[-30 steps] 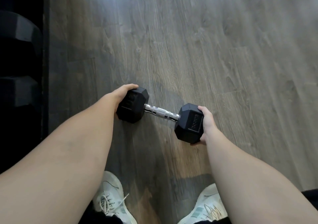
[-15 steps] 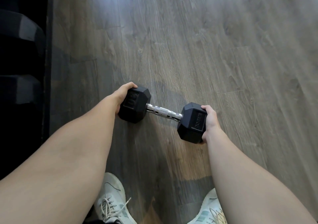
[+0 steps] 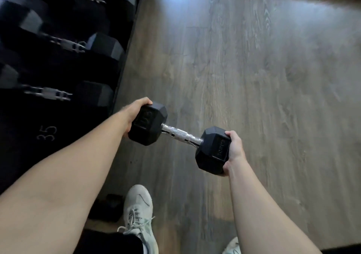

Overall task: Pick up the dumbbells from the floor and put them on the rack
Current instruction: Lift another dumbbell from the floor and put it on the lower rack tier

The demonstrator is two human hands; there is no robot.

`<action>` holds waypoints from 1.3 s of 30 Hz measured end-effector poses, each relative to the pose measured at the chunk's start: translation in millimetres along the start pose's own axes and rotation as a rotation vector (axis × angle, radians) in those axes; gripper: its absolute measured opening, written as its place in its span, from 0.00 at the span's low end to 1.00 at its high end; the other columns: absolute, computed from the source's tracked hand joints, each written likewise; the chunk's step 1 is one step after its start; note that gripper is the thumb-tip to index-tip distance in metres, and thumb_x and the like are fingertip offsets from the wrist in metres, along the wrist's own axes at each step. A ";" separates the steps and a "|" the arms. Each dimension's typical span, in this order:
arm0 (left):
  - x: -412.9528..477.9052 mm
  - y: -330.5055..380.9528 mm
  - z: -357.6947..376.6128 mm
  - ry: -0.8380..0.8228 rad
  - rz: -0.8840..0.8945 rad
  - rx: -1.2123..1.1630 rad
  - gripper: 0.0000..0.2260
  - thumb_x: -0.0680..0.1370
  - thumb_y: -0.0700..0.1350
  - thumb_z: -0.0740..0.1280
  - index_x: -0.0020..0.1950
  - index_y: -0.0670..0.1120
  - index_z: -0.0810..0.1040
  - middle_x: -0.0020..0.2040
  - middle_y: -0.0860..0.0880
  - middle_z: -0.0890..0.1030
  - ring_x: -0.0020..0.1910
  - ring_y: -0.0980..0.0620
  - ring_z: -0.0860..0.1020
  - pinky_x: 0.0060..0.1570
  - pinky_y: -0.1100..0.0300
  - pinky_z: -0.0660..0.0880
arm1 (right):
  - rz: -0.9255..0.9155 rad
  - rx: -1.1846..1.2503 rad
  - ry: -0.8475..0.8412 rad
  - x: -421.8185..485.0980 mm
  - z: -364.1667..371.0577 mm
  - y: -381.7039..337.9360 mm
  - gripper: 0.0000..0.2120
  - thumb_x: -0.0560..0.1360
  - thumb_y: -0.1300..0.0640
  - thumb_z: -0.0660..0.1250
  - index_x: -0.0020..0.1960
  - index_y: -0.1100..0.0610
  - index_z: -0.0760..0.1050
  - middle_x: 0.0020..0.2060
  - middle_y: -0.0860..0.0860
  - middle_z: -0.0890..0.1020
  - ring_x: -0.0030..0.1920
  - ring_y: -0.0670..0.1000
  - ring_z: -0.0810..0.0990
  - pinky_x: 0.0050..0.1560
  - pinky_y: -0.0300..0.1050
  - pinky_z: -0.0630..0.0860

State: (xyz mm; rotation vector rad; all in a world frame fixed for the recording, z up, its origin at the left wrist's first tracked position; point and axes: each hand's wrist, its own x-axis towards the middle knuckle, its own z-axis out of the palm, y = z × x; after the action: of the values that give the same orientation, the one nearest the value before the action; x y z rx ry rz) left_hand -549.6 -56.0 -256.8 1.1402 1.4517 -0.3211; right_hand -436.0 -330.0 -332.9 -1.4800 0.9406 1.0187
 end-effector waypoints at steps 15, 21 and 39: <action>-141.5 -9.4 -164.4 0.481 0.084 -0.300 0.26 0.58 0.59 0.77 0.51 0.46 0.84 0.44 0.44 0.86 0.43 0.43 0.84 0.44 0.51 0.81 | 0.037 -0.184 -0.279 -135.5 119.0 7.6 0.41 0.47 0.37 0.74 0.59 0.50 0.82 0.54 0.54 0.86 0.48 0.62 0.86 0.49 0.65 0.80; -152.6 -49.8 -216.5 0.579 0.009 -0.355 0.30 0.55 0.61 0.74 0.53 0.47 0.83 0.52 0.43 0.84 0.51 0.42 0.81 0.49 0.49 0.77 | -0.041 -0.340 -0.331 -182.4 163.9 35.0 0.22 0.63 0.40 0.71 0.51 0.53 0.81 0.46 0.55 0.84 0.41 0.58 0.84 0.41 0.51 0.79; -74.5 -85.8 -274.2 0.639 -0.004 -0.389 0.14 0.68 0.55 0.73 0.42 0.45 0.81 0.36 0.47 0.81 0.37 0.48 0.79 0.36 0.56 0.71 | 0.003 -0.422 -0.291 -141.3 242.7 101.2 0.21 0.63 0.36 0.66 0.45 0.52 0.76 0.51 0.55 0.82 0.49 0.62 0.82 0.54 0.65 0.79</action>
State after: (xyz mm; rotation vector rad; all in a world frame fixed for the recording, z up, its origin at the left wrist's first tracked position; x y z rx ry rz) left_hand -795.4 75.9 -155.4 0.9543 1.9618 0.3506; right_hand -604.3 -97.6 -250.6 -1.6097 0.5391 1.4538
